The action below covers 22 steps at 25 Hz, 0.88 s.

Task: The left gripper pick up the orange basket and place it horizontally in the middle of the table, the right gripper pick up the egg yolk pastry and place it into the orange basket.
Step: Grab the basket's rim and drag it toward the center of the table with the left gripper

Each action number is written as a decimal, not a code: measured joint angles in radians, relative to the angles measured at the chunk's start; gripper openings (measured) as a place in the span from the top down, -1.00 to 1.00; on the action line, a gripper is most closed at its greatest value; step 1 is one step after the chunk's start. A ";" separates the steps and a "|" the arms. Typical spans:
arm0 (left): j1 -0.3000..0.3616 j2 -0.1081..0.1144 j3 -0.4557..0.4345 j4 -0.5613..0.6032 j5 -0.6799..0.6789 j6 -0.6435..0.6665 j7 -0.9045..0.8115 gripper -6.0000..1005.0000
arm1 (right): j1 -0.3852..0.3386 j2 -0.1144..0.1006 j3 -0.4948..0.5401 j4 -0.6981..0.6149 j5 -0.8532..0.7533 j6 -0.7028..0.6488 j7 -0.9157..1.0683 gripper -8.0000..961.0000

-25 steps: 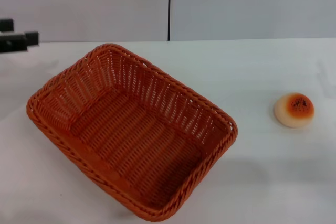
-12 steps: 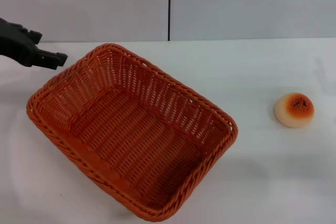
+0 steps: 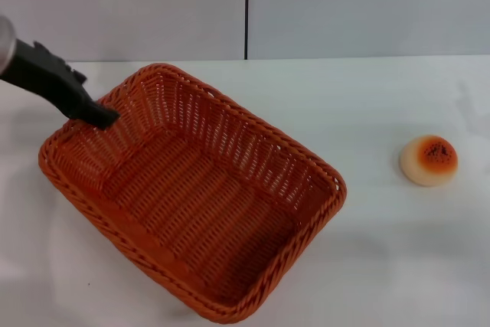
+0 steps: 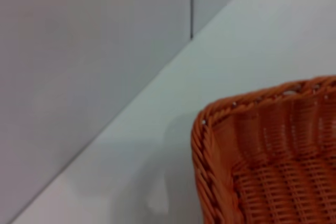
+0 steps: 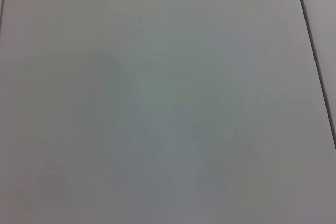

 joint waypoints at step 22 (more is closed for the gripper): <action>-0.059 0.000 0.107 -0.263 0.025 -0.170 -0.014 -0.56 | 0.003 0.001 0.000 -0.001 0.002 0.016 0.000 -0.22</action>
